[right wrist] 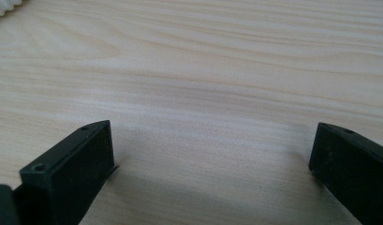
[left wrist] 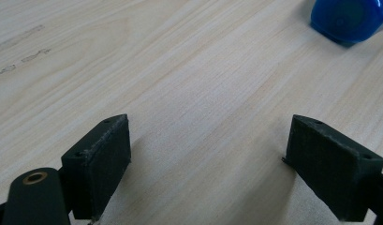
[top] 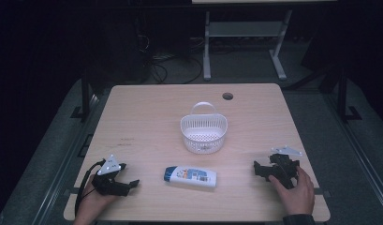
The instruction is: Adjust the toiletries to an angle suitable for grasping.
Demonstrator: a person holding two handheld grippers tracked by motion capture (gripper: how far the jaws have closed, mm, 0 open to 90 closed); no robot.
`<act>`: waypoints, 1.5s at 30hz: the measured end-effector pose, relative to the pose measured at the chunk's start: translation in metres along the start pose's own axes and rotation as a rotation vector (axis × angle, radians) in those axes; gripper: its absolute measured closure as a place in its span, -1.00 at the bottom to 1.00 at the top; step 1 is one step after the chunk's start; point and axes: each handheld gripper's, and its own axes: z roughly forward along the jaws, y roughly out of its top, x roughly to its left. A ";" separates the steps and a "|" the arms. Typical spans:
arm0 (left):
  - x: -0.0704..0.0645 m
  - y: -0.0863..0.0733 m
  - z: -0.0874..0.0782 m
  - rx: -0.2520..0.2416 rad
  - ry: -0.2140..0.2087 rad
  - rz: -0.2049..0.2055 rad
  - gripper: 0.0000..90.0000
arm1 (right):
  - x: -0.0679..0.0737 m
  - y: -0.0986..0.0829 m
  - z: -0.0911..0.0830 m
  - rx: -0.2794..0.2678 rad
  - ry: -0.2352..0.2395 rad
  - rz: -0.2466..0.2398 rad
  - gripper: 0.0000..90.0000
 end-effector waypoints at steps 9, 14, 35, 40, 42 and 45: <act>0.000 0.000 0.000 -0.001 -0.006 0.008 -0.69 | 0.000 0.000 0.000 0.000 0.000 0.000 -1.00; -0.001 0.000 -0.001 -0.001 -0.029 0.013 -0.69 | 0.000 0.000 0.000 0.000 -0.002 0.001 -1.00; -0.025 0.048 0.007 -0.055 -0.159 0.102 -0.70 | 0.000 0.000 0.000 0.000 -0.002 0.001 -1.00; -0.032 0.062 0.013 -0.074 -0.199 0.129 -0.70 | 0.000 0.000 0.000 0.000 -0.003 -0.001 -1.00; -0.036 0.071 0.017 -0.087 -0.216 0.143 -0.70 | 0.000 0.000 0.000 0.000 -0.003 -0.001 -1.00; -0.043 0.081 0.023 -0.086 -0.246 0.168 -0.70 | 0.000 0.000 0.000 0.000 -0.002 0.000 -1.00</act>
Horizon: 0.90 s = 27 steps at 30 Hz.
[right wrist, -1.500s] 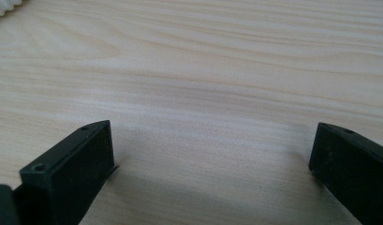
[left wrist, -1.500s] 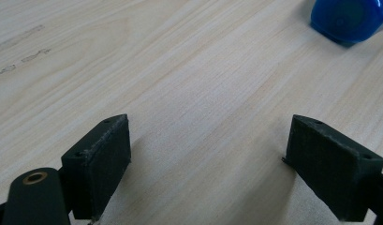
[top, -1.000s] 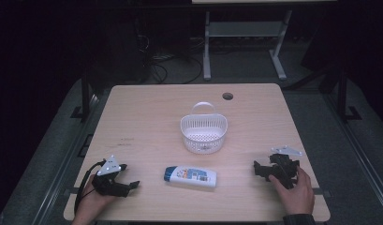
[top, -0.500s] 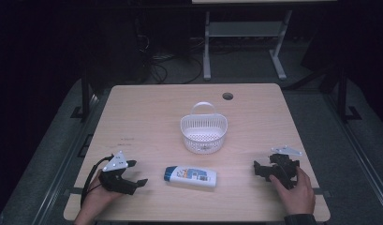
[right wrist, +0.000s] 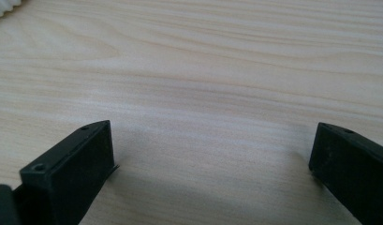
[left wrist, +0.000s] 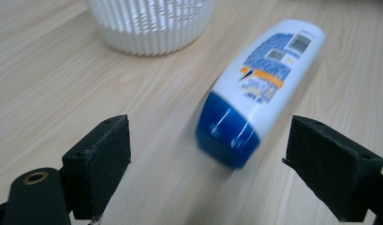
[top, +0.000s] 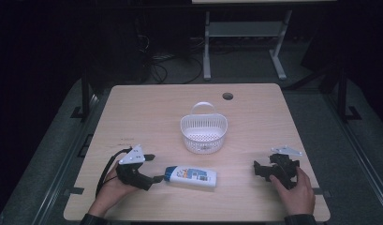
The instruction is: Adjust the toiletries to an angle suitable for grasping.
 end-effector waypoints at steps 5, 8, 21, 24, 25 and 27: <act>-0.004 0.010 0.012 0.007 -0.023 0.030 -0.70 | 0.000 0.000 0.000 0.000 0.000 -0.001 -1.00; -0.007 0.017 0.024 0.026 -0.046 0.054 -0.70 | 0.000 0.000 0.000 0.000 0.000 -0.001 -1.00; -0.012 0.011 0.040 0.126 -0.021 0.076 -0.65 | 0.000 0.000 0.000 0.000 0.000 0.000 -1.00; -0.013 0.009 0.031 0.096 -0.029 0.056 -0.50 | 0.000 0.000 0.000 0.000 0.000 0.000 -1.00; -0.013 0.008 0.027 0.094 -0.027 0.054 -0.43 | 0.000 0.000 0.000 0.000 0.000 0.000 -1.00; -0.013 0.007 0.021 0.082 -0.034 0.038 -0.17 | 0.000 0.000 0.000 0.000 0.000 0.000 -1.00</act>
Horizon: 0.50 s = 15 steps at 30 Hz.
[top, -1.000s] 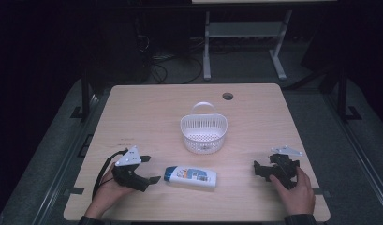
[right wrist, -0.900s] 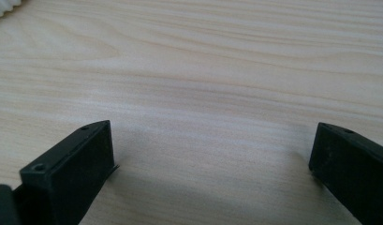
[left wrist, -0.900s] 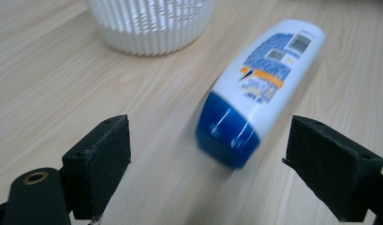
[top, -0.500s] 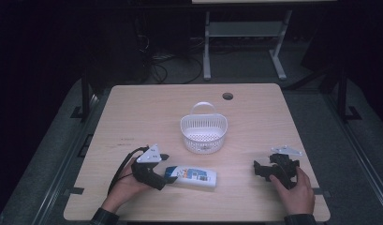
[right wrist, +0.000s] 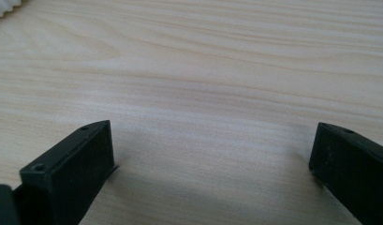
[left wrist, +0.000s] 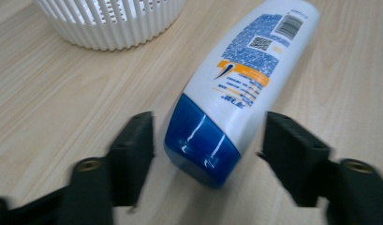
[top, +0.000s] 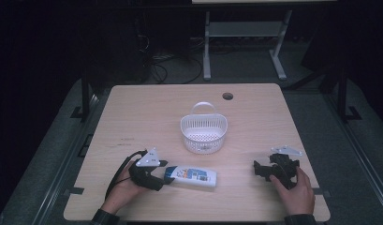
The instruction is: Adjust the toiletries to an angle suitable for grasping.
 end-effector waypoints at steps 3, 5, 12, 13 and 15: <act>-0.001 -0.001 -0.004 -0.001 -0.015 -0.012 0.16 | 0.000 0.000 0.000 0.000 0.000 0.001 -1.00; -0.002 -0.001 -0.006 0.006 -0.012 -0.010 0.40 | 0.000 0.000 0.000 0.000 0.000 0.000 -1.00; -0.005 -0.001 -0.008 0.002 -0.049 -0.015 0.99 | 0.000 0.000 0.000 0.000 0.000 0.000 -1.00; -0.007 -0.001 -0.007 0.014 -0.065 -0.022 0.99 | 0.000 0.000 0.000 0.000 0.000 0.000 -1.00; -0.010 -0.001 -0.005 0.032 -0.083 -0.014 1.00 | 0.000 0.000 0.000 0.000 0.000 0.000 -1.00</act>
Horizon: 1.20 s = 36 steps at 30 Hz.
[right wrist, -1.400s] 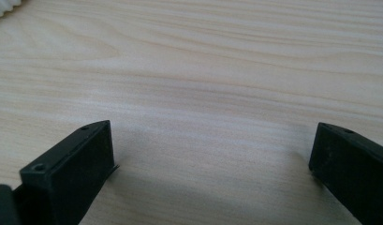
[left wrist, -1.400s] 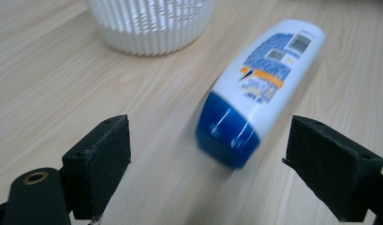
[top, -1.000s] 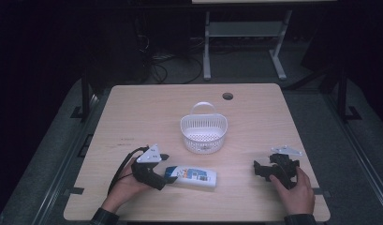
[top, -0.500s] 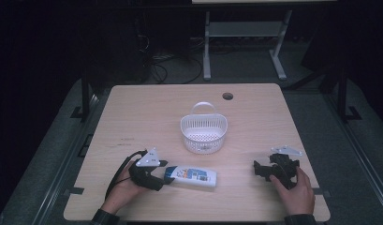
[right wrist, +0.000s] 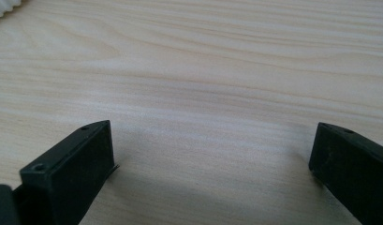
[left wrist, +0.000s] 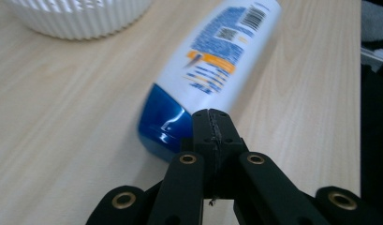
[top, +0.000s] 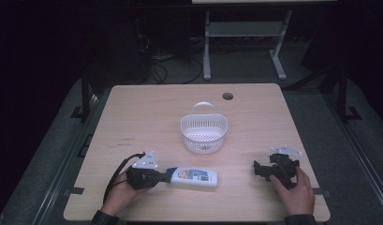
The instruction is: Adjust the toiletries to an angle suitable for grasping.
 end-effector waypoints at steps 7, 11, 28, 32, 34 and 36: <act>-0.010 -0.005 0.011 0.033 -0.045 0.000 1.00 | 0.000 0.000 0.000 0.000 0.000 0.000 -1.00; -0.008 -0.006 0.013 0.045 -0.033 -0.006 1.00 | 0.000 0.000 0.000 0.000 0.000 0.000 -1.00; 0.019 -0.002 0.012 0.036 0.065 -0.055 1.00 | 0.000 0.000 0.000 0.001 0.000 0.002 -1.00; 0.027 0.003 0.016 0.038 0.089 -0.057 1.00 | 0.000 0.000 0.000 0.000 0.000 0.000 -1.00; 0.029 0.004 0.019 0.039 0.091 -0.063 1.00 | 0.000 0.000 0.000 0.000 0.000 -0.001 -1.00; 0.030 0.004 0.020 0.045 0.094 -0.062 1.00 | 0.000 0.000 0.000 0.000 0.000 -0.001 -1.00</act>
